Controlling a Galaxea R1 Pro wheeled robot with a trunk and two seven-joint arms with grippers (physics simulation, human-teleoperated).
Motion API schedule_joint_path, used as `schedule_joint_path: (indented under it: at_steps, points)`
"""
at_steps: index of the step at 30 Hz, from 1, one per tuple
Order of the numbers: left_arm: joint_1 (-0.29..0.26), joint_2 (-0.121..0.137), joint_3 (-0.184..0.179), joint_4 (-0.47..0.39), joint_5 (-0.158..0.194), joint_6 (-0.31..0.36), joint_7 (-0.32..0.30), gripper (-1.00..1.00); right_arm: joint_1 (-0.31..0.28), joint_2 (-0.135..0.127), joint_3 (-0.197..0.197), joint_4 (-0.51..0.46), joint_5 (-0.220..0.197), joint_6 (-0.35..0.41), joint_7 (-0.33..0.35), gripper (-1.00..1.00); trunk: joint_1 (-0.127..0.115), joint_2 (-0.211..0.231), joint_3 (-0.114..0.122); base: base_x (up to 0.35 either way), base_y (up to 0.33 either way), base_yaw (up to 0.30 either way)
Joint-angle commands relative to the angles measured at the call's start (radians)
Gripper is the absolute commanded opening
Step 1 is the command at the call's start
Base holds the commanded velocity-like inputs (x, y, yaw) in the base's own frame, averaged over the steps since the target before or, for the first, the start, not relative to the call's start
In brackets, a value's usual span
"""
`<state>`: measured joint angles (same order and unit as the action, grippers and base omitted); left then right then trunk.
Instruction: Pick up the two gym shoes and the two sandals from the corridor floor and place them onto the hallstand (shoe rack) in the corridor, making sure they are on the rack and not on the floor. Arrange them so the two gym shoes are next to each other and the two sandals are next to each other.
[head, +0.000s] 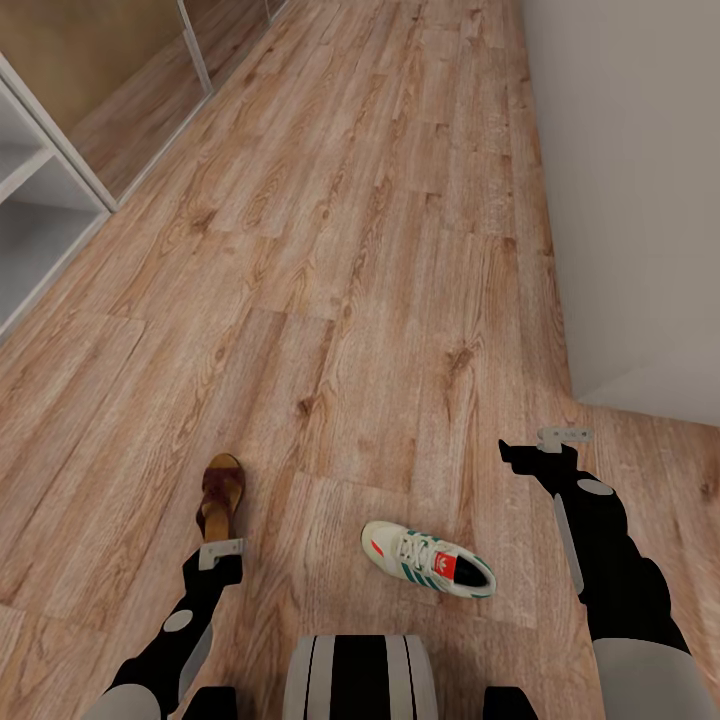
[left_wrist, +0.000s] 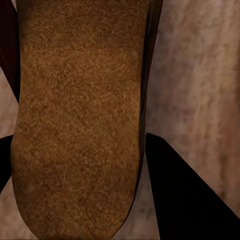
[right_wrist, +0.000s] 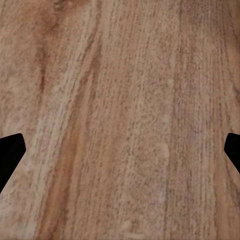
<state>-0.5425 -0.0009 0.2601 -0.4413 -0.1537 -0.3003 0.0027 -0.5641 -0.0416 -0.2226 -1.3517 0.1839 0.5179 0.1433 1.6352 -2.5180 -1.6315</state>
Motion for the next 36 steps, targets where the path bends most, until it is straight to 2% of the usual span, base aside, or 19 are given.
schedule_joint_path:
  at_steps: [1,18,36]
  points:
    - [-0.001,-0.001,0.005,0.001,-0.015,-0.003,0.002,-1.0,0.0,0.0,-0.001,-0.001,0.011,0.004,0.009,1.0,0.0,0.0,0.0,0.0,0.0,0.0]
    - [0.002,-0.001,0.002,-0.015,-0.015,-0.004,0.0,-1.0,0.0,0.0,-0.002,-0.001,0.011,0.005,0.008,1.0,0.0,0.0,0.0,0.0,0.0,0.0]
    - [0.004,-0.001,0.002,-0.03,-0.015,-0.003,-0.006,-1.0,0.0,0.0,-0.001,-0.007,0.009,0.005,0.009,1.0,-0.008,0.004,0.069,0.0,0.0,0.0]
